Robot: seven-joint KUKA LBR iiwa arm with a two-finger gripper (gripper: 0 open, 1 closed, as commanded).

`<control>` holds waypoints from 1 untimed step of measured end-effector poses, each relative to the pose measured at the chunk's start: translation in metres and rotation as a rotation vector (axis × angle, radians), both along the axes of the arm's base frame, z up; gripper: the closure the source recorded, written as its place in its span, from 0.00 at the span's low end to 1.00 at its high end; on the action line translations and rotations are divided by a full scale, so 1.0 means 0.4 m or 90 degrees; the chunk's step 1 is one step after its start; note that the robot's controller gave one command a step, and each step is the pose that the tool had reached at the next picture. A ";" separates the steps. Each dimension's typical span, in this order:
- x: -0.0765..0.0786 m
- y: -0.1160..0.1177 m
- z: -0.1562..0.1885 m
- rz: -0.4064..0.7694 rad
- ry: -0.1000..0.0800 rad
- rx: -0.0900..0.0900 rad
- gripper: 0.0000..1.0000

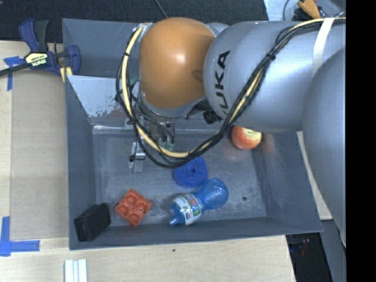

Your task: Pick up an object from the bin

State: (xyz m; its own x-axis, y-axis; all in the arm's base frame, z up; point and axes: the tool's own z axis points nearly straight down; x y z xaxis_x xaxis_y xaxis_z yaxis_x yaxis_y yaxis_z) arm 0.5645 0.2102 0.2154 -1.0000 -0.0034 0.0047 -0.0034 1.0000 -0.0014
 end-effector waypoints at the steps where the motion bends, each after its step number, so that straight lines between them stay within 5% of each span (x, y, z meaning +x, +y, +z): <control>1: 0.004 -0.002 0.013 -0.002 -0.005 0.002 0.00</control>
Offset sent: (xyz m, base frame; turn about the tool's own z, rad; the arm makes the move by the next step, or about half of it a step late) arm 0.0109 -0.0171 -0.1454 -0.0192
